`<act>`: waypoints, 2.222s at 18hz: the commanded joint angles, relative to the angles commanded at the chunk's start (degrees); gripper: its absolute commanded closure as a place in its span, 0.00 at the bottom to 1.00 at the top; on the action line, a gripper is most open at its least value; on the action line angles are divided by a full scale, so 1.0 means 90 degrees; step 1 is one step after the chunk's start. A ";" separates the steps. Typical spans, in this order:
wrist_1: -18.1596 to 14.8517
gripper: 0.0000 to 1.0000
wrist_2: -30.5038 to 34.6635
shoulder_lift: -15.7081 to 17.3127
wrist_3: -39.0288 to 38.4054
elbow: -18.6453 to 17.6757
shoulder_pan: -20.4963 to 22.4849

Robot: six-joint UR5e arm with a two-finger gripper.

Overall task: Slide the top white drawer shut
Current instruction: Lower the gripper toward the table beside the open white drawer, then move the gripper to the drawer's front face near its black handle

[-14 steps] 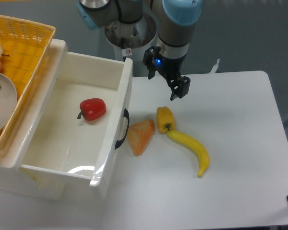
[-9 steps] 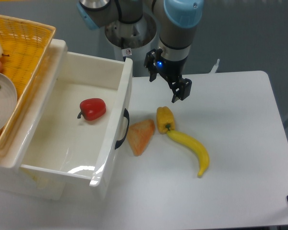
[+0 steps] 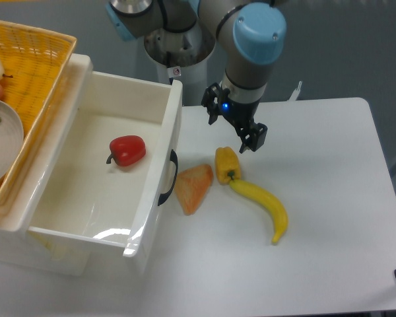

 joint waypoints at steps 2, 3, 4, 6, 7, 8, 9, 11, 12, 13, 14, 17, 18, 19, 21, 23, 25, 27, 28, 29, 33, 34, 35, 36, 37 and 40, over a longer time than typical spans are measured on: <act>-0.0010 0.00 0.0000 -0.0088 -0.0243 0.0020 0.0000; -0.0010 0.00 0.0000 -0.0166 -0.0418 0.0020 0.0000; 0.0000 0.00 0.0000 -0.0224 -0.0488 0.0020 -0.0010; 0.0107 0.00 0.0000 -0.0390 -0.0527 0.0078 -0.0020; 0.0214 0.00 -0.0010 -0.0449 -0.0557 0.0078 -0.0029; 0.0263 0.00 -0.0010 -0.0479 -0.0605 0.0069 -0.0029; 0.0273 0.00 0.0000 -0.0517 -0.0654 0.0068 -0.0029; 0.0283 0.00 -0.0010 -0.0576 -0.0761 0.0078 -0.0049; 0.0283 0.00 -0.0010 -0.0625 -0.0868 0.0117 -0.0049; 0.0283 0.00 -0.0010 -0.0683 -0.1034 0.0156 -0.0049; 0.0283 0.00 -0.0010 -0.0752 -0.1248 0.0205 -0.0058; 0.0283 0.00 -0.0214 -0.1015 -0.2301 0.0400 -0.0156; 0.0283 0.00 -0.0263 -0.1093 -0.2508 0.0410 -0.0176; 0.0283 0.00 -0.0264 -0.1152 -0.2597 0.0430 -0.0195; 0.0283 0.00 -0.0274 -0.1211 -0.2646 0.0449 -0.0205; 0.0283 0.00 -0.0351 -0.1231 -0.2724 0.0469 -0.0205; 0.0361 0.00 -0.0429 -0.1299 -0.3016 0.0469 -0.0205; 0.0789 0.00 -0.0672 -0.1425 -0.3745 0.0459 -0.0244; 0.0907 0.00 -0.0838 -0.1484 -0.3915 0.0459 -0.0254; 0.1005 0.00 -0.0937 -0.1523 -0.3955 0.0449 -0.0254; 0.1035 0.00 -0.0947 -0.1650 -0.3985 0.0449 -0.0293; 0.1054 0.00 -0.0947 -0.1689 -0.3985 0.0449 -0.0293; 0.1055 0.00 -0.0938 -0.1719 -0.3985 0.0449 -0.0293; 0.1055 0.00 -0.0947 -0.1738 -0.3975 0.0449 -0.0293; 0.1055 0.00 -0.0938 -0.1748 -0.3984 0.0449 -0.0293; 0.1055 0.00 -0.0947 -0.1836 -0.3994 0.0459 -0.0429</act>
